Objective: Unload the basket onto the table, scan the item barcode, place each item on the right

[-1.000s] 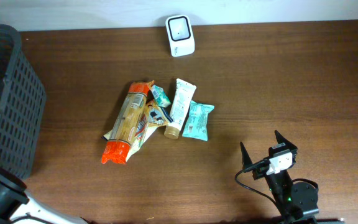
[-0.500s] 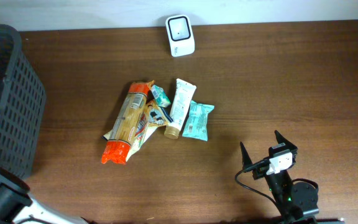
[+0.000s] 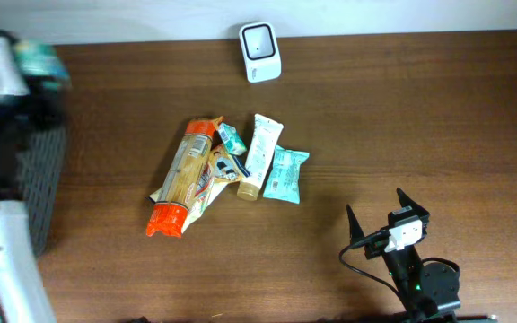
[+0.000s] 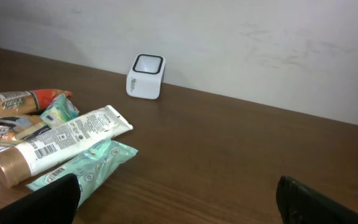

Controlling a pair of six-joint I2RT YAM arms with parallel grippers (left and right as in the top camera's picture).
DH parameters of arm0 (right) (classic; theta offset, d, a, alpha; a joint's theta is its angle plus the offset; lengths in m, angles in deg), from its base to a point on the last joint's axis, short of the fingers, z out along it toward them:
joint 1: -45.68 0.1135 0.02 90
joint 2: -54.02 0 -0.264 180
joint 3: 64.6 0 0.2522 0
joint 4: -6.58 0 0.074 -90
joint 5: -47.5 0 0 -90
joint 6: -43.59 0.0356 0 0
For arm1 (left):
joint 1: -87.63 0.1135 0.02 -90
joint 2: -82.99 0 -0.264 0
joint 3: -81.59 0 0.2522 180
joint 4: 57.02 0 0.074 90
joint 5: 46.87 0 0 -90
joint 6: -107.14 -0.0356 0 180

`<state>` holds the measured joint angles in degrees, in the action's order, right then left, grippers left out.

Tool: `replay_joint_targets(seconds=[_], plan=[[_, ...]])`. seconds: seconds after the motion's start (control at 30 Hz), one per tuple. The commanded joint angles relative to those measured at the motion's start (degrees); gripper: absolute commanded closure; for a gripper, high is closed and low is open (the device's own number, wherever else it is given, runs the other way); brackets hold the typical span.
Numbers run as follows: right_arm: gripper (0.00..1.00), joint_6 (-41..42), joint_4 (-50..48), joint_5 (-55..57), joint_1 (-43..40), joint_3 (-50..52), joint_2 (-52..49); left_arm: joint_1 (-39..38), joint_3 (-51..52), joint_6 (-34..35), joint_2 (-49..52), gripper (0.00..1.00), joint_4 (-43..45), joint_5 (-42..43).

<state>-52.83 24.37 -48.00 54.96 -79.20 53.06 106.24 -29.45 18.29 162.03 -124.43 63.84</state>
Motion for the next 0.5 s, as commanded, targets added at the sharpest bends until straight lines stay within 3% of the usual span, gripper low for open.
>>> replay_joint_targets(seconds=[0.0,0.13,0.33,0.4,0.47], plan=[[0.01,-0.02,0.0,-0.26,-0.35,0.52,0.22,-12.63,3.32,-1.46,3.78,1.0,-5.55,1.77],[0.01,-0.02,0.0,-0.26,-0.35,0.52,0.22,-23.71,9.57,-2.71,10.58,0.99,-5.18,-3.8],[0.01,-0.02,0.0,-0.26,-0.35,0.52,0.22,-30.32,10.88,-2.69,24.72,0.97,-4.98,-7.1],[0.01,0.0,0.0,-0.26,-0.35,0.52,0.22,-30.73,10.88,-2.67,28.13,0.93,-5.09,-6.88],[0.02,-0.02,0.0,-0.26,-0.35,0.52,0.22,-31.23,10.91,-2.64,29.77,0.78,-5.84,-6.47]])
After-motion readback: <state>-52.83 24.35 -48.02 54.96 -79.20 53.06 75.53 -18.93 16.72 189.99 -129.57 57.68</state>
